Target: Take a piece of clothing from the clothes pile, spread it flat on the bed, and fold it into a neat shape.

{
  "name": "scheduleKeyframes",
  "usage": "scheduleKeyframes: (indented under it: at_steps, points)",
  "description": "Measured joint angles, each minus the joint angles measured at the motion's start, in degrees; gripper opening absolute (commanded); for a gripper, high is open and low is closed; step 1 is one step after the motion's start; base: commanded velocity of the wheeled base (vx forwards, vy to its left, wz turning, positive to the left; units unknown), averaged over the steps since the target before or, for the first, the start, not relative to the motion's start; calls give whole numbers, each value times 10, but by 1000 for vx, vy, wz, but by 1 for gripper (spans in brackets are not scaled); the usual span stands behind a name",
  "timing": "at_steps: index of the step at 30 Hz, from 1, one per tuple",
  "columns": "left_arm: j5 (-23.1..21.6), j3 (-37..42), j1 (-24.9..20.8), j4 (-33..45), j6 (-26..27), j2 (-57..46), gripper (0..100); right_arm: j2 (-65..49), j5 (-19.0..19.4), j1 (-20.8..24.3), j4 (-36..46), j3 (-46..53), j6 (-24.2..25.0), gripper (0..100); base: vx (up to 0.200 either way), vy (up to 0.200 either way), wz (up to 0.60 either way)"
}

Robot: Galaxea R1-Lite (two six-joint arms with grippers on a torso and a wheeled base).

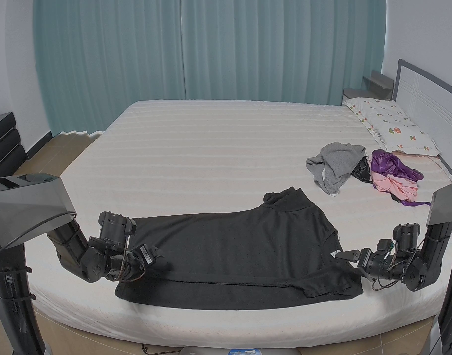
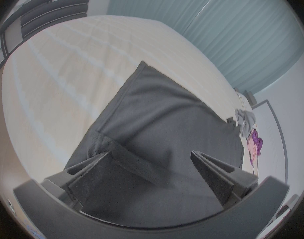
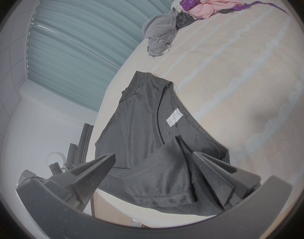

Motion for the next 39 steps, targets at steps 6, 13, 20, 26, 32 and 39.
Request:
scheduleKeyframes:
  at_steps: [6,13,20,26,32,39]
  points:
    - [16,-51,21,-3,-49,17,100,5,0,0,-4,-2,0,100,0,0,0]
    - [14,-72,38,-31,-98,26,100,7,0,1,-24,2,2,100,0,0,0]
    - [12,-76,65,-98,-165,26,100,0,-14,22,-37,7,9,100,0,0,0]
    - [-12,-66,92,-108,-173,20,100,-28,-56,75,-34,3,69,100,0,0,0]
    - [-50,-43,105,-111,-174,4,100,-49,-118,159,13,-23,87,100,0,0,0]
    - [-61,-18,104,-112,-168,-6,100,-64,-171,226,145,-101,92,100,0,0,0]
